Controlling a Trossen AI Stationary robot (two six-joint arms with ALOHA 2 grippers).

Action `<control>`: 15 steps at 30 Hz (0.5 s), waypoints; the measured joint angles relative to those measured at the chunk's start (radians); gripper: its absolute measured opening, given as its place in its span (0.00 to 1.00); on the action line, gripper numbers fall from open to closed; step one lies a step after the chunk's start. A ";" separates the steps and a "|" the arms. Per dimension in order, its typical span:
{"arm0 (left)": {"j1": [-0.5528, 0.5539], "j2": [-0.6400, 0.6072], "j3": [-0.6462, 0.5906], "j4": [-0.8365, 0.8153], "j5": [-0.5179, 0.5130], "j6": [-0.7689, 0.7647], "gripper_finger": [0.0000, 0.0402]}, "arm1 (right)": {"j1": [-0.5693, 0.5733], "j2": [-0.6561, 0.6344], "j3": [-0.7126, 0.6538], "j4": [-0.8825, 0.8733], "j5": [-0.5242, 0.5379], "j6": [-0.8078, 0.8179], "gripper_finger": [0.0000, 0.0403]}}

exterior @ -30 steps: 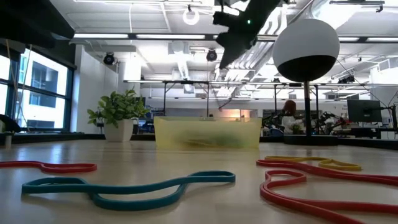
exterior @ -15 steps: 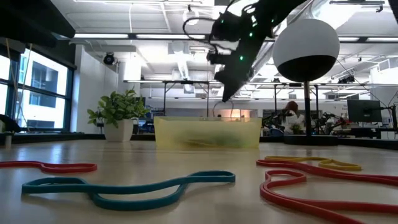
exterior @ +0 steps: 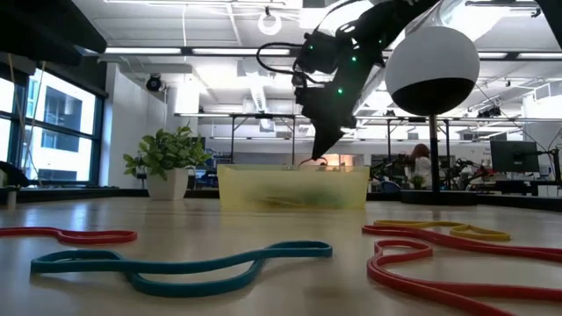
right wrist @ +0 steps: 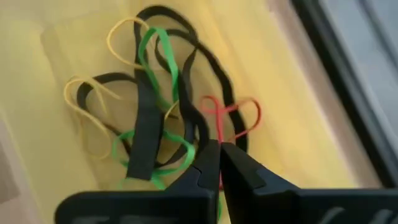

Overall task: Pick and place rubber bands into bin
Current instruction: Put the red rubber band into the yellow bin, then put the yellow rubber band into the yellow bin

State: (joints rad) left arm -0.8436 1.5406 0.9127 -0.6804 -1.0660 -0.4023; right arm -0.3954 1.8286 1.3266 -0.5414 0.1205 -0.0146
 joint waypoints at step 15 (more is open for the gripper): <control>0.000 0.000 0.000 -0.001 0.026 -0.019 0.36 | 0.011 -0.003 0.000 -0.011 -0.077 -0.005 0.51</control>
State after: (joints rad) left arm -0.8436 1.5406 0.9127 -0.6814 -1.0397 -0.4210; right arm -0.3845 1.8252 1.3266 -0.5525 0.0432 -0.0198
